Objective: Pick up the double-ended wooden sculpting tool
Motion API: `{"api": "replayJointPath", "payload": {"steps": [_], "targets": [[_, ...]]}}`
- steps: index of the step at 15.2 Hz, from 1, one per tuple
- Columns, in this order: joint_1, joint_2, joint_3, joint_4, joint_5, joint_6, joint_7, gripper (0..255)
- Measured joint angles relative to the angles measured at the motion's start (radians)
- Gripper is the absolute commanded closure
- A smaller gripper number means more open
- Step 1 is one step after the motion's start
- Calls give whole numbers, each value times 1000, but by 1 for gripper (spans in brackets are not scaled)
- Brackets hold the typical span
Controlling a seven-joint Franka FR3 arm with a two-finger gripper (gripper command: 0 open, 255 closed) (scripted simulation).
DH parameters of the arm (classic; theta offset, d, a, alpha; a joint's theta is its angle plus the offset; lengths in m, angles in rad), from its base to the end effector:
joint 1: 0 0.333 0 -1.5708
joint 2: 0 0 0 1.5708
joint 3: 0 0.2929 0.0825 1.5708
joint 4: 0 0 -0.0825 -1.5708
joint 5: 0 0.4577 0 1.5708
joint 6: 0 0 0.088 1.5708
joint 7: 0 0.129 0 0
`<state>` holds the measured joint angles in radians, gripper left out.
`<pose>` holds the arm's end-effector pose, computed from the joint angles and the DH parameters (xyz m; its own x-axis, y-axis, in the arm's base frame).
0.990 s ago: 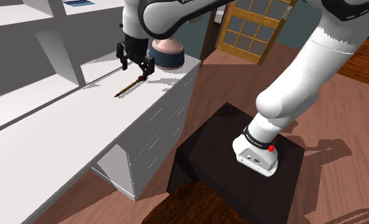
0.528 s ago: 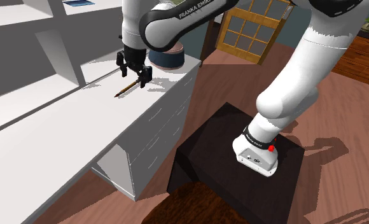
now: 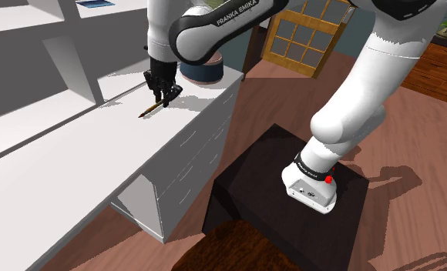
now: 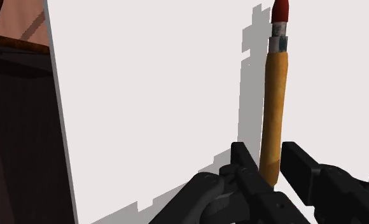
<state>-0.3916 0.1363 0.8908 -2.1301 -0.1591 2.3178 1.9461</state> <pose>0.5492 0.2952 0.2890 0.2152 -0.9764 -0.0186 -0.9715 -0.2121 -0.1060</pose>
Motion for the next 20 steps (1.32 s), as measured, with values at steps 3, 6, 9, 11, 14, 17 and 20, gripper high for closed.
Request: {"api": "replayJointPath", "payload": {"steps": [3, 6, 9, 11, 14, 17, 20], "targets": [[2, 0, 1, 1, -2, -9, 4, 255], [-4, -5, 2, 8, 10, -4, -8, 255], [-13, -29, 8, 23, 39, -27, -28, 255], [-18, -47, 12, 35, 60, -50, -42, 255], [-25, -72, 15, 59, 88, -88, -63, 255], [-31, -100, 16, 78, 117, -124, -83, 255], [-34, -121, 16, 100, 139, -158, -97, 255]]}}
